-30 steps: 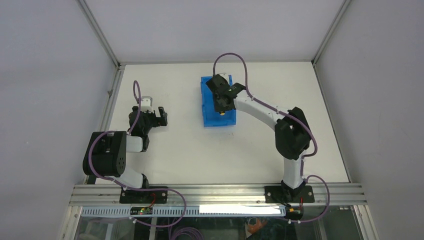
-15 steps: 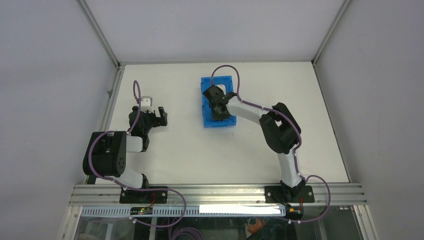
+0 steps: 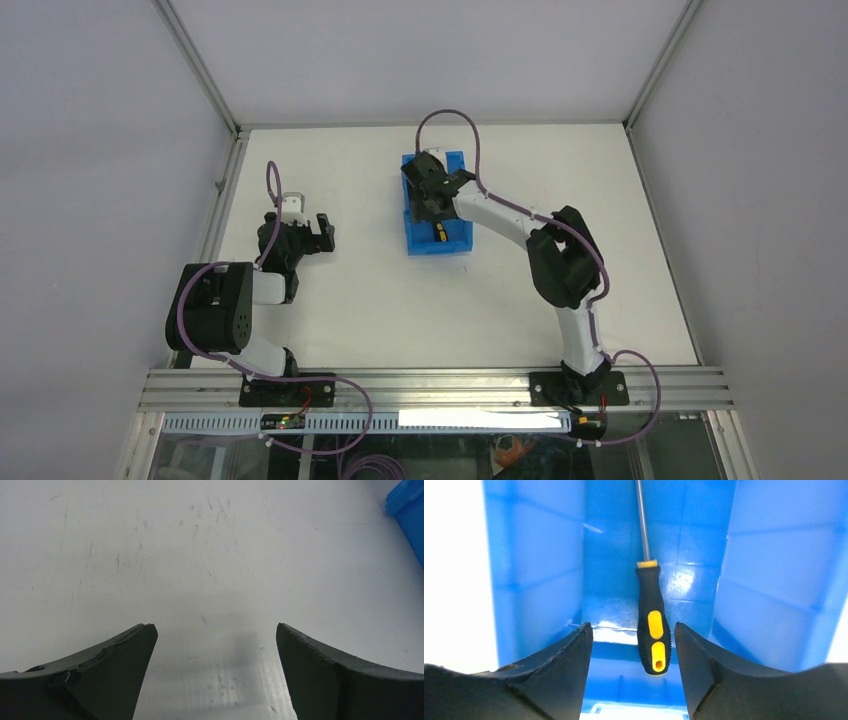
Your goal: Put the screwdriver in the bin
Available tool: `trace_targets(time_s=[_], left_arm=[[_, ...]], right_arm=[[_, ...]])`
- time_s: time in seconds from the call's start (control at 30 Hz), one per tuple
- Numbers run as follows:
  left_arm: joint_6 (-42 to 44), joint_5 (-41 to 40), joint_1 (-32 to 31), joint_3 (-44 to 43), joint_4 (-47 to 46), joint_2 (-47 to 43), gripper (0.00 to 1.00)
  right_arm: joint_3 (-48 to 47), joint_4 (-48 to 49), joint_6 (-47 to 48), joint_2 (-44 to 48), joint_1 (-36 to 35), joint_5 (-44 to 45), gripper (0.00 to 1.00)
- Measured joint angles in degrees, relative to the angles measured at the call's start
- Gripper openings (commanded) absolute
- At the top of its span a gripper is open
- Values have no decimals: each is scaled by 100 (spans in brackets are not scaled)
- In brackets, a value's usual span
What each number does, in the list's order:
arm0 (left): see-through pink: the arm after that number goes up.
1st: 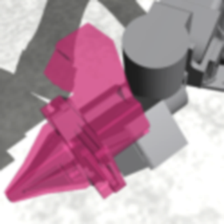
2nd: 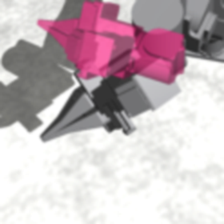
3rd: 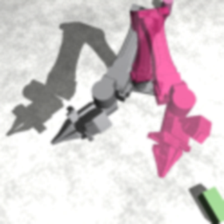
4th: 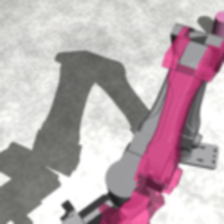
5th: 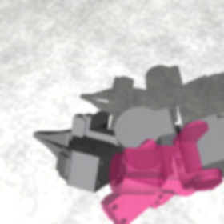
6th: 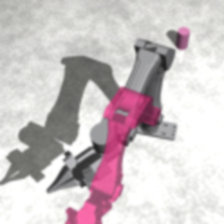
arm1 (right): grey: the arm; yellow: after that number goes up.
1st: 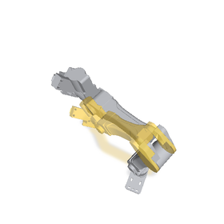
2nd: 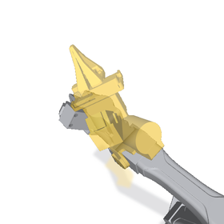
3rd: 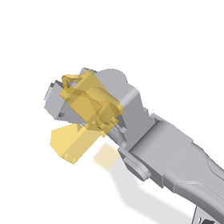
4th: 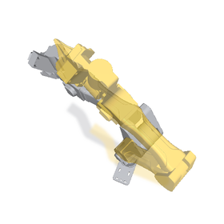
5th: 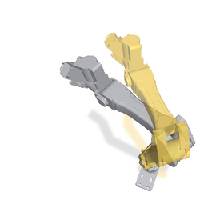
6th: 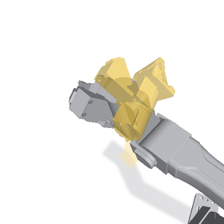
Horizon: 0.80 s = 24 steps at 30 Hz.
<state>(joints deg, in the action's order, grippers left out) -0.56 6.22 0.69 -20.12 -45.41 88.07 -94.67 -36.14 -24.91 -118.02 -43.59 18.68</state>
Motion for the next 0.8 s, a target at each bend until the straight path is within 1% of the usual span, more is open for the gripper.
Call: trace_targets(time_s=[0.13, 0.2, 0.3, 0.33, 0.47, 0.63, 0.73, 0.8], left_arm=[[-2, 0, 0, 0, 0, 0, 99], [0, 0, 0, 0, 0, 0, 99], [-2, 0, 0, 0, 0, 0, 99], [-2, 0, 0, 0, 0, 0, 99], [0, 0, 0, 0, 0, 0, 99], [-2, 0, 0, 0, 0, 0, 99], [-2, 0, 0, 0, 0, 0, 99], [-2, 0, 0, 0, 0, 0, 99]], right_arm=[[-256, -72, 225, 260, 0, 72, 77], [-310, -103, 378, 509, 0, 144, 87], [-313, -109, 667, 1001, 52, 186, 97], [-295, -105, 793, 1233, 101, 181, 99], [-11, -57, 1019, 1947, 455, 166, 99], [844, -83, 1187, 3001, 1530, 122, 99], [1390, -136, 1233, 3467, 2179, 125, 99], [1635, -282, 1241, 3676, 2448, 162, 99]])
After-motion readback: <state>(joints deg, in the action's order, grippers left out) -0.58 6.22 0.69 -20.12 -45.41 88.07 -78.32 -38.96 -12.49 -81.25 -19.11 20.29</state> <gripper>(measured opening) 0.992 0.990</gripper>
